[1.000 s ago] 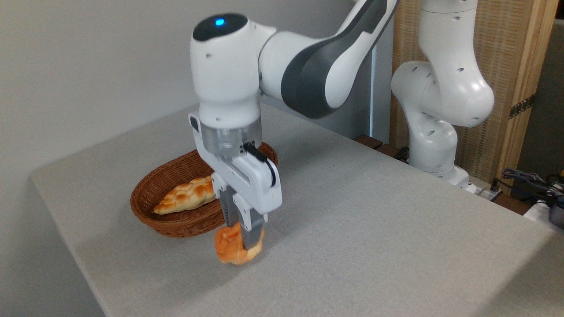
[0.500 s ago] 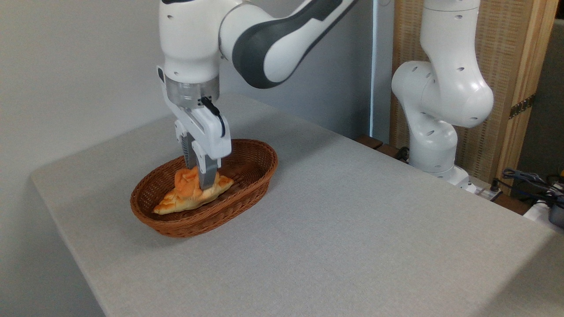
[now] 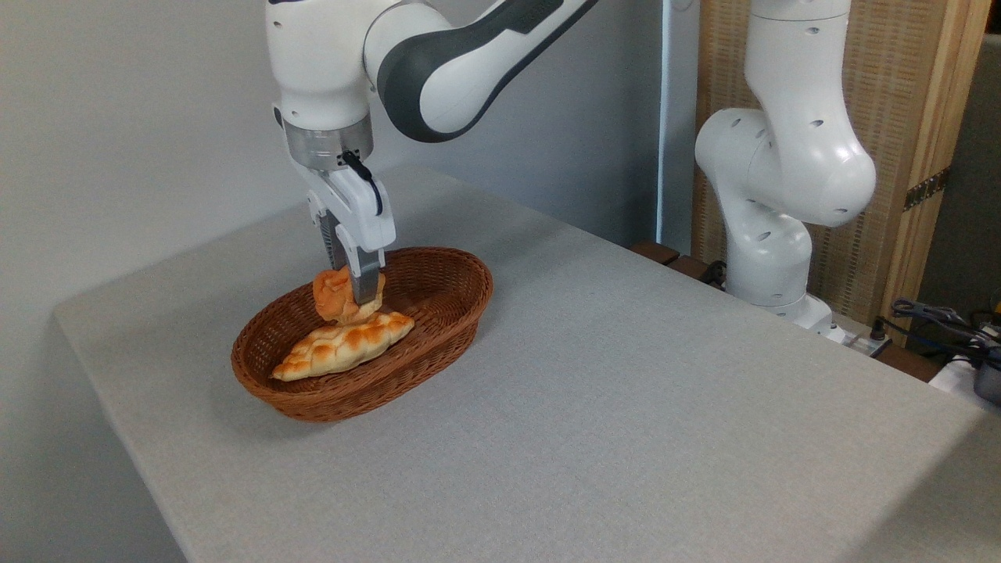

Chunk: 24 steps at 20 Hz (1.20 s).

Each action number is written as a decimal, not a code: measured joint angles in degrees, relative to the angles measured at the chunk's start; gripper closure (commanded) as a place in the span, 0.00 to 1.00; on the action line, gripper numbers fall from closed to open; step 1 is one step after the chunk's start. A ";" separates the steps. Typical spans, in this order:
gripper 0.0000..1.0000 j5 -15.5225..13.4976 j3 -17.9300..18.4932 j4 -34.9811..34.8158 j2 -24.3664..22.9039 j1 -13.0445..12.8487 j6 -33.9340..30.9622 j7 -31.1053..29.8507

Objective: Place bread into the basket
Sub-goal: 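Lower the bun into the basket beside the croissant and open the gripper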

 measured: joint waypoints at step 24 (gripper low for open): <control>0.00 11.44 13.32 2.85 -1.20 1.93 -1.66 0.08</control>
